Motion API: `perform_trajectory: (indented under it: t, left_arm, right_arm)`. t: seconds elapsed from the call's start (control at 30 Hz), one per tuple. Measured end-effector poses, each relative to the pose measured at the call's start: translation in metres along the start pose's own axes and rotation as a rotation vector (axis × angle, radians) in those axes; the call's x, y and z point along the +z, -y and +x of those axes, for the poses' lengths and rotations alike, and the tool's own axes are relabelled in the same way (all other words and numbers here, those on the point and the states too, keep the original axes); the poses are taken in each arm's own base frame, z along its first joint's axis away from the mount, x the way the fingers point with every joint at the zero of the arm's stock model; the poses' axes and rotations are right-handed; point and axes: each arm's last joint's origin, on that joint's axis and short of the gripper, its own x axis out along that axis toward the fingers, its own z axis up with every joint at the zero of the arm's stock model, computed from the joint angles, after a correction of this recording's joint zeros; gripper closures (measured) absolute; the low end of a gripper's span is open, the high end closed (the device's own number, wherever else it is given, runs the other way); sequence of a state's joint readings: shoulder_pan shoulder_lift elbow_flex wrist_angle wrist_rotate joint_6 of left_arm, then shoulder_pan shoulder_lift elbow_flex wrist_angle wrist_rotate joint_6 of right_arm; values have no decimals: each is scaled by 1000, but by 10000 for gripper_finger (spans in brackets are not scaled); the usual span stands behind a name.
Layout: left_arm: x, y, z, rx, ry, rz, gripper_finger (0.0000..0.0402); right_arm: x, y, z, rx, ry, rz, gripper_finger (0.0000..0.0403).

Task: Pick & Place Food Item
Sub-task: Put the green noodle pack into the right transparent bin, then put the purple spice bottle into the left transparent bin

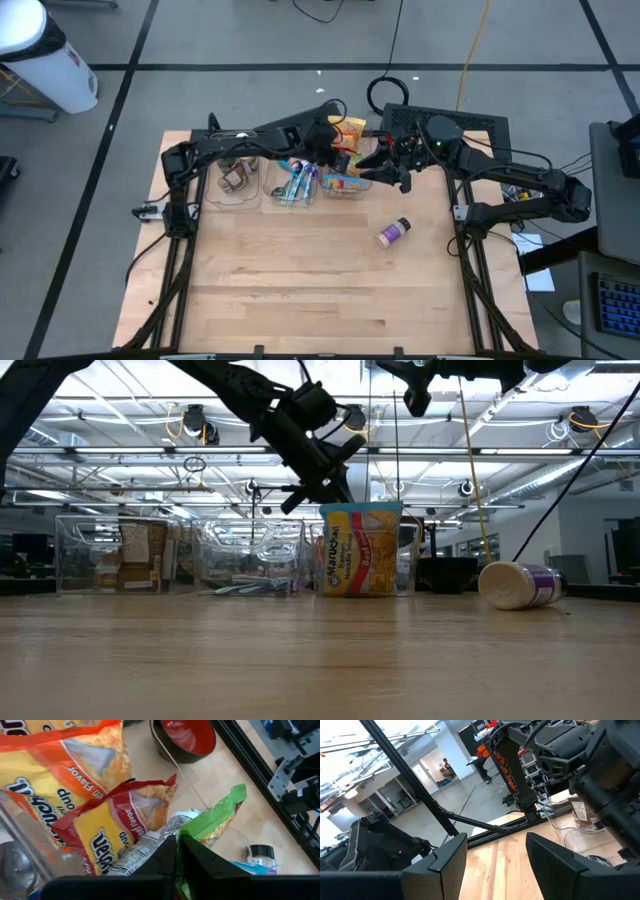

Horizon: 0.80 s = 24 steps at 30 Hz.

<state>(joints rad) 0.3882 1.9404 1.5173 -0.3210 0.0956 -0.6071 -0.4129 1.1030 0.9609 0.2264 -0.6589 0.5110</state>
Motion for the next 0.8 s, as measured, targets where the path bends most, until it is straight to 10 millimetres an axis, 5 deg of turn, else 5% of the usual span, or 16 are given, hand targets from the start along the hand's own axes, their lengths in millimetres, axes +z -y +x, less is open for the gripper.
perform_trajectory:
  t: [0.5,0.8]
  left_arm:
    - [16,-22,-6,-131,-64,-47,207]
    - [40,-34,-41,-284,-66,-78,173]
  right_arm:
    - [1,-2,-2,3,7,-6,206]
    - [7,-6,-11,-6,43,-27,206]
